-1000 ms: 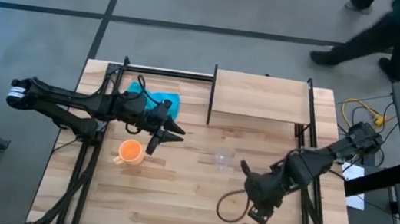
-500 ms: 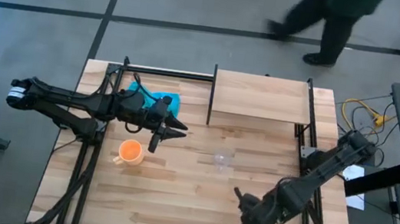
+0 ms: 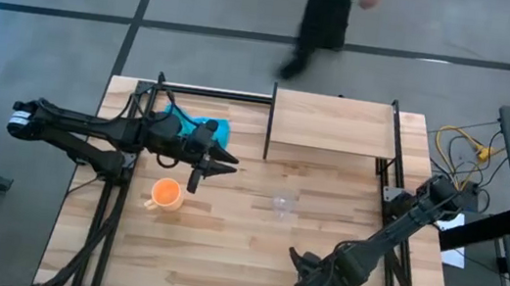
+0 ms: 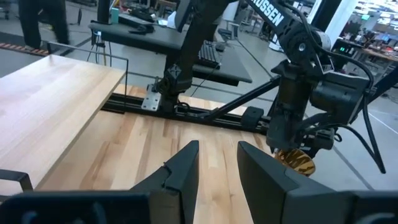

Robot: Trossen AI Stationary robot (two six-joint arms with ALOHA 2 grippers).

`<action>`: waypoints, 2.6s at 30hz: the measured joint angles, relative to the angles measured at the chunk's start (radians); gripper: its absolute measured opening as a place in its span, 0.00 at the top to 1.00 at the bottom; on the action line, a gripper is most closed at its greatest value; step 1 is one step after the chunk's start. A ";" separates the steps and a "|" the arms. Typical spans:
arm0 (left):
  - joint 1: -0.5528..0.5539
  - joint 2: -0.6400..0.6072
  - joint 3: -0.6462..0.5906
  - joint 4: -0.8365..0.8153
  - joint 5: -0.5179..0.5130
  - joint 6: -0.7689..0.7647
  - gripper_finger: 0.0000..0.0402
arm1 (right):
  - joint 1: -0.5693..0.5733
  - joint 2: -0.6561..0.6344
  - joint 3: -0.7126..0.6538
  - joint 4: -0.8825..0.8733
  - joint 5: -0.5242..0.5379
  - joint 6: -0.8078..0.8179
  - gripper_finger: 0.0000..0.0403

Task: Stack small to large cups/mugs on shelf
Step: Put the brown glass on the shelf

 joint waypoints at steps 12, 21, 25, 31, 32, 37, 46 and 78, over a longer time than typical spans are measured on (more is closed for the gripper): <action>0.000 -0.001 -0.001 -0.005 0.001 0.001 0.76 | 0.000 -0.001 0.001 -0.033 0.034 -0.001 0.88; 0.001 -0.009 -0.002 -0.004 0.001 0.002 0.76 | -0.003 -0.010 0.006 -0.124 0.029 -0.024 0.97; 0.001 -0.011 -0.002 -0.004 0.001 0.010 0.76 | -0.018 -0.059 0.017 -0.193 0.032 -0.024 0.97; 0.002 -0.011 -0.001 -0.004 0.000 0.011 0.76 | -0.047 -0.166 0.071 -0.514 0.100 0.033 0.98; 0.002 -0.011 0.001 -0.003 0.000 0.011 0.76 | -0.050 -0.191 0.079 -0.555 0.120 0.050 0.98; 0.002 -0.014 0.001 -0.002 -0.026 0.012 0.76 | -0.067 -0.343 0.073 -0.557 0.347 0.138 0.98; 0.003 -0.014 0.006 -0.002 -0.029 0.012 0.76 | -0.147 -0.604 0.044 -0.559 0.576 0.188 0.98; 0.043 -0.007 0.056 -0.004 -0.496 0.272 0.76 | -0.850 -0.787 0.040 -0.558 0.804 -0.186 0.98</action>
